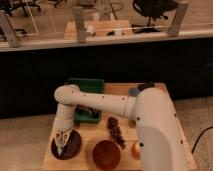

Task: Wipe purple bowl with towel

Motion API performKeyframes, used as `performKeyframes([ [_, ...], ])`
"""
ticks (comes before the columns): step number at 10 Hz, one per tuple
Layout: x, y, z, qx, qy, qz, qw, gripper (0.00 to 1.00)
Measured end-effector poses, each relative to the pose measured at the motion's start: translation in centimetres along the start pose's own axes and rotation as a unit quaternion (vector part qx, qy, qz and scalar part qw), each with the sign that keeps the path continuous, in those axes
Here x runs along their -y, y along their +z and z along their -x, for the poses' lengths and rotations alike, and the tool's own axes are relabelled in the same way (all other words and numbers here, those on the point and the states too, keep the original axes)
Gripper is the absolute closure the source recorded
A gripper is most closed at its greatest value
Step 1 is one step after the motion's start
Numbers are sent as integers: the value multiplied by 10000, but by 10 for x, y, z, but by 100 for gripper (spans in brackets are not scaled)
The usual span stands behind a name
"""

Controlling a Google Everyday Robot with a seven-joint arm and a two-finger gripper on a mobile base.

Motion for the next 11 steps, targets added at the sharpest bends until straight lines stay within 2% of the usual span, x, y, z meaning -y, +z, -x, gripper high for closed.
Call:
performKeyframes([
  [2, 4, 8, 14, 143, -167, 30, 9998, 100],
  [4, 4, 8, 46, 249, -430, 52, 9988, 100],
  [6, -9, 10, 73, 304, -562, 109, 9979, 100],
  [8, -30, 9, 78, 311, -430, 125, 9985, 100],
  [11, -50, -7, 53, 183, -116, 24, 9998, 100],
])
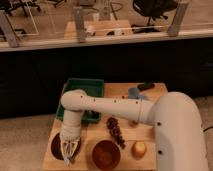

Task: Wipe purple bowl with towel

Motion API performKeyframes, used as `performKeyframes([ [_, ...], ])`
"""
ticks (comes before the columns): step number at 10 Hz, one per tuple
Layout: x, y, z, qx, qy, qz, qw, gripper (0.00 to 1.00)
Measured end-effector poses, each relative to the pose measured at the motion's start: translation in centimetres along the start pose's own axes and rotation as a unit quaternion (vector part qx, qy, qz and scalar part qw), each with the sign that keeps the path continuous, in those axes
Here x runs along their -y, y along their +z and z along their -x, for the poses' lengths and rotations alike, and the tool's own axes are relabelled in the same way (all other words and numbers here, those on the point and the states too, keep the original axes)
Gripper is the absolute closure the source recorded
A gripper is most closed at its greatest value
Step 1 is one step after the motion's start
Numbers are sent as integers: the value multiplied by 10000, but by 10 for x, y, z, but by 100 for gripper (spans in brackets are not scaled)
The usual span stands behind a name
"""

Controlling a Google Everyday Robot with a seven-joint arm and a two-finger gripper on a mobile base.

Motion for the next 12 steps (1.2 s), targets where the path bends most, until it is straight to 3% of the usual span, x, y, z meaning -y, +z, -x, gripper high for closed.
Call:
performKeyframes([
  [3, -12, -15, -35, -164, 286, -52, 9994, 100],
  [6, 6, -19, -49, -262, 266, -31, 9993, 100],
  [9, 33, -4, -47, -191, 58, 62, 9998, 100],
  [12, 38, 10, -24, -20, -146, 111, 9998, 100],
])
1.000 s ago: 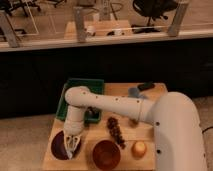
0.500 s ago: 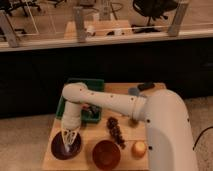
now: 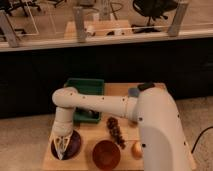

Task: Wipe purple bowl with towel

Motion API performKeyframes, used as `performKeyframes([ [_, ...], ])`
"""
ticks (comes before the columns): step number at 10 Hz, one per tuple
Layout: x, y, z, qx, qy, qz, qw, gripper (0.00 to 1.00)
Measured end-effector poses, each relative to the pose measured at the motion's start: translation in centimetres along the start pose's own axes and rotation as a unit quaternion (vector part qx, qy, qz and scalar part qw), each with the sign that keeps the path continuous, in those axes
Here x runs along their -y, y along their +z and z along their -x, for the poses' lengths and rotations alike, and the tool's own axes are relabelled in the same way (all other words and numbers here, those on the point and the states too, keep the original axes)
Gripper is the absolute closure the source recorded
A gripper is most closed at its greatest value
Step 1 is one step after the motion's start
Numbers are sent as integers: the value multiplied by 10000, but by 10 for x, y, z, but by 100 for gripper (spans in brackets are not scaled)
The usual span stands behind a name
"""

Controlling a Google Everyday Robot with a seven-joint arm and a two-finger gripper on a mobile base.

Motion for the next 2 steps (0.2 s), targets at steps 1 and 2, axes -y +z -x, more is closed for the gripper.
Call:
performKeyframes([
  [1, -2, -2, 5, 13, -5, -36, 10000, 100],
  [2, -3, -2, 5, 17, -9, -30, 10000, 100],
])
